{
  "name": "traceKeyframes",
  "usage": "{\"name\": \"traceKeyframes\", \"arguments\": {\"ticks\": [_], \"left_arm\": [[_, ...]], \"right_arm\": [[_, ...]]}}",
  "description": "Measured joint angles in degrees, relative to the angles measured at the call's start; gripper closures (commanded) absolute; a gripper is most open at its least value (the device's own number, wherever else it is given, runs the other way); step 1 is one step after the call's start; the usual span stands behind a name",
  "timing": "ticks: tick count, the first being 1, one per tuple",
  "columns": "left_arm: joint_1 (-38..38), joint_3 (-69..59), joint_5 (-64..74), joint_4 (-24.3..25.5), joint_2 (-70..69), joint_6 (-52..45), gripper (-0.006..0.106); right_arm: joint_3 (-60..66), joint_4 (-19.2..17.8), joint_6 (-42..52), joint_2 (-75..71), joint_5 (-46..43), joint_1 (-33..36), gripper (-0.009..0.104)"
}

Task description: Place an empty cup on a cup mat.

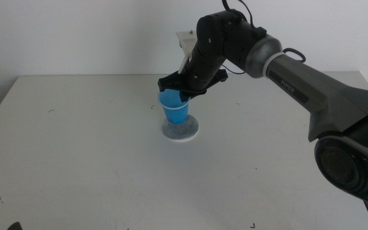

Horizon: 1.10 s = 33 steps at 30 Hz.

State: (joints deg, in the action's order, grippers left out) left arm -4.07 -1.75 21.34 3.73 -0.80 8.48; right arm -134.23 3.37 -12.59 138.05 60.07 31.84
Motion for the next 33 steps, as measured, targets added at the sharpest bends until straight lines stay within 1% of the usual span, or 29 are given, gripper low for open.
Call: {"name": "traceKeyframes", "arguments": {"ticks": [4, 15, 16, 17, 18, 21, 26, 28, 31, 33], "left_arm": [[0.0, 0.0, 0.0, 0.0, 0.0, 0.0, -0.005], [0.0, 0.0, 0.0, 0.0, 0.0, 0.0, -0.005], [0.0, 0.0, 0.0, 0.0, 0.0, 0.0, -0.005], [0.0, 0.0, 0.0, 0.0, 0.0, 0.0, -0.005], [0.0, 0.0, 0.0, 0.0, 0.0, 0.0, -0.005], [0.0, 0.0, 0.0, 0.0, 0.0, 0.0, -0.005], [0.0, 0.0, 0.0, 0.0, 0.0, 0.0, -0.005], [0.0, 0.0, 0.0, 0.0, 0.0, 0.0, -0.005], [0.0, 0.0, 0.0, 0.0, 0.0, 0.0, -0.005], [0.0, 0.0, 0.0, 0.0, 0.0, 0.0, -0.005]], "right_arm": [[0.0, -0.4, 0.0, 1.6, -1.4, 0.0, 0.096], [0.0, -0.5, -0.3, 3.1, -1.0, 0.0, 0.095], [0.0, -0.5, -0.3, 3.1, -0.9, 0.0, 0.093], [0.0, -0.7, -0.3, 3.1, -0.9, 0.0, 0.084], [0.0, -0.7, -0.3, 3.1, -0.8, 0.0, 0.081], [0.0, -0.7, -0.3, 3.1, -0.7, 0.0, 0.066], [0.0, -0.7, -0.3, 3.1, -0.7, 0.0, 0.033], [0.0, -0.7, -0.3, 2.8, -0.7, 0.0, 0.024], [0.1, -0.5, -0.4, 1.0, -0.3, -0.1, 0.017], [0.1, 0.4, -0.1, -1.5, 0.6, -0.4, 0.016]]}}
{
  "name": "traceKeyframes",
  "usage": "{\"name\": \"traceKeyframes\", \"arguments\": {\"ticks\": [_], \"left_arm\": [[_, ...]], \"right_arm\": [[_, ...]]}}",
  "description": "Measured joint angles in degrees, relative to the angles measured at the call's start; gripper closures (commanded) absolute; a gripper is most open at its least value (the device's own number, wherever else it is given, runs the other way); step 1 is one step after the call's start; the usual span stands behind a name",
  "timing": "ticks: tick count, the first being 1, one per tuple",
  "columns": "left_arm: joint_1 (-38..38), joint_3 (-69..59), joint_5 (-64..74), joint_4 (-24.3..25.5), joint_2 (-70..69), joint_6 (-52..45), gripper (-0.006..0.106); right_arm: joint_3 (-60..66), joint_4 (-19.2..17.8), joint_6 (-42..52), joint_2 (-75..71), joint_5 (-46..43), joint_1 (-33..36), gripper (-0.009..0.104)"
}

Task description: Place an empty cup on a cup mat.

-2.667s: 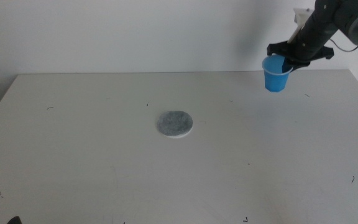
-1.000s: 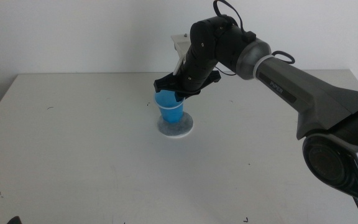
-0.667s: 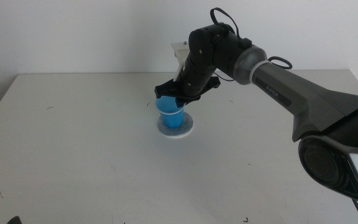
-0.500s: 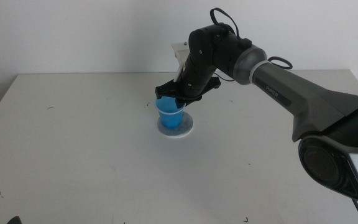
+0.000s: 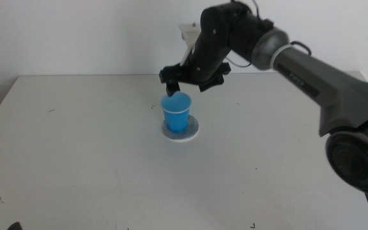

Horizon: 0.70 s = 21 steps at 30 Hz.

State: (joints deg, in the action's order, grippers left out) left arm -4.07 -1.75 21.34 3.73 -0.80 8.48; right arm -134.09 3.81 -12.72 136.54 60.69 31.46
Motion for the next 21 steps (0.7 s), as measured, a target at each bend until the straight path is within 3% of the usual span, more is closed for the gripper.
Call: {"name": "traceKeyframes", "arguments": {"ticks": [12, 21], "left_arm": [[0.0, 0.0, 0.0, 0.0, 0.0, 0.0, -0.005], [0.0, 0.0, 0.0, 0.0, 0.0, 0.0, -0.005]], "right_arm": [[-0.2, 0.7, 6.8, -21.0, 7.7, -3.5, 0.016], [5.5, -1.5, 8.4, -35.2, 11.7, -12.6, 0.016]]}}
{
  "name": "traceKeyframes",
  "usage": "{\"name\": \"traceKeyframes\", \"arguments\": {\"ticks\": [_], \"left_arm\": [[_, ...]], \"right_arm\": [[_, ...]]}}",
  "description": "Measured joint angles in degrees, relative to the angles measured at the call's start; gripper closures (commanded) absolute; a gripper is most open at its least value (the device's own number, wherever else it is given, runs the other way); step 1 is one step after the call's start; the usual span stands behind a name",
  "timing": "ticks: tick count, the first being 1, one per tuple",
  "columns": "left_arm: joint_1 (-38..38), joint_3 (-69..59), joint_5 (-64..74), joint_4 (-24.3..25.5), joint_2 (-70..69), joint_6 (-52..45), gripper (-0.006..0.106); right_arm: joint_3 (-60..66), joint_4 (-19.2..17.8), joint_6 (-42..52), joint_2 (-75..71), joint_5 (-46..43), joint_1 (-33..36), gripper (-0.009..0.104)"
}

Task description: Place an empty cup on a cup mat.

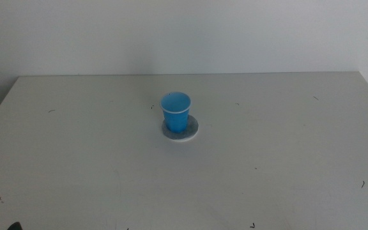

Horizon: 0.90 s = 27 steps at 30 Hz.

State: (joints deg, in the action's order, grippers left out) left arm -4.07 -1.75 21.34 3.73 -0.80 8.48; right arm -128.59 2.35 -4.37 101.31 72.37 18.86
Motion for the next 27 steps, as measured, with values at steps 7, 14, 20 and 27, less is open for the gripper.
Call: {"name": "traceKeyframes", "arguments": {"ticks": [7, 14, 20, 27], "left_arm": [[0.0, 0.0, 0.0, 0.0, 0.0, 0.0, -0.005], [0.0, 0.0, 0.0, 0.0, 0.0, 0.0, -0.005], [0.0, 0.0, 0.0, 0.0, 0.0, 0.0, -0.005], [0.0, 0.0, 0.0, 0.0, 0.0, 0.0, -0.005]], "right_arm": [[26.4, -0.3, 0.0, -21.1, -7.3, -8.6, 0.016], [54.5, -0.4, -0.3, -43.9, -18.9, -13.5, 0.016], [69.8, 0.0, -0.1, -58.3, -24.3, -13.6, 0.016], [85.4, -1.5, 0.0, -71.1, -29.2, -13.6, 0.016]]}}
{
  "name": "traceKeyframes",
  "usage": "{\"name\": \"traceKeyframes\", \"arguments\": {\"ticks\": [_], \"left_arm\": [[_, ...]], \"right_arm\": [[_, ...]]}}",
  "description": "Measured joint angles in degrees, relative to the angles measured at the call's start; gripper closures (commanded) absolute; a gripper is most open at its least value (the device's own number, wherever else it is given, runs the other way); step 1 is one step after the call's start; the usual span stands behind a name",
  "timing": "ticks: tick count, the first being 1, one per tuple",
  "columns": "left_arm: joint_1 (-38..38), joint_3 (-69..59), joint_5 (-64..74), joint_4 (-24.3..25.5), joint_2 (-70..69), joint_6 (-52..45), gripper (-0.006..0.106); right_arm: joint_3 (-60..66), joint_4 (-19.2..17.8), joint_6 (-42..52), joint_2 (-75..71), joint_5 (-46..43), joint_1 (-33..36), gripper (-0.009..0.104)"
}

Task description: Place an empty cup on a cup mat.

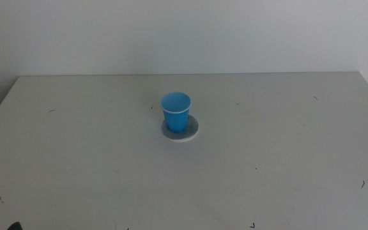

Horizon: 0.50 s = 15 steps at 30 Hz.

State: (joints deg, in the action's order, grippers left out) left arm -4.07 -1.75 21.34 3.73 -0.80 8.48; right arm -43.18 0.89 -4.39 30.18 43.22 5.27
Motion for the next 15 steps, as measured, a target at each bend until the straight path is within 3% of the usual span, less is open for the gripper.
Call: {"name": "traceKeyframes", "arguments": {"ticks": [6, 15], "left_arm": [[0.0, 0.0, 0.0, 0.0, 0.0, 0.0, -0.005], [0.0, 0.0, 0.0, 0.0, 0.0, 0.0, -0.005]], "right_arm": [[14.2, -1.3, -0.9, -12.5, -9.2, 0.0, 0.013], [28.0, -3.8, -1.1, -26.0, -15.5, 0.0, 0.009]]}}
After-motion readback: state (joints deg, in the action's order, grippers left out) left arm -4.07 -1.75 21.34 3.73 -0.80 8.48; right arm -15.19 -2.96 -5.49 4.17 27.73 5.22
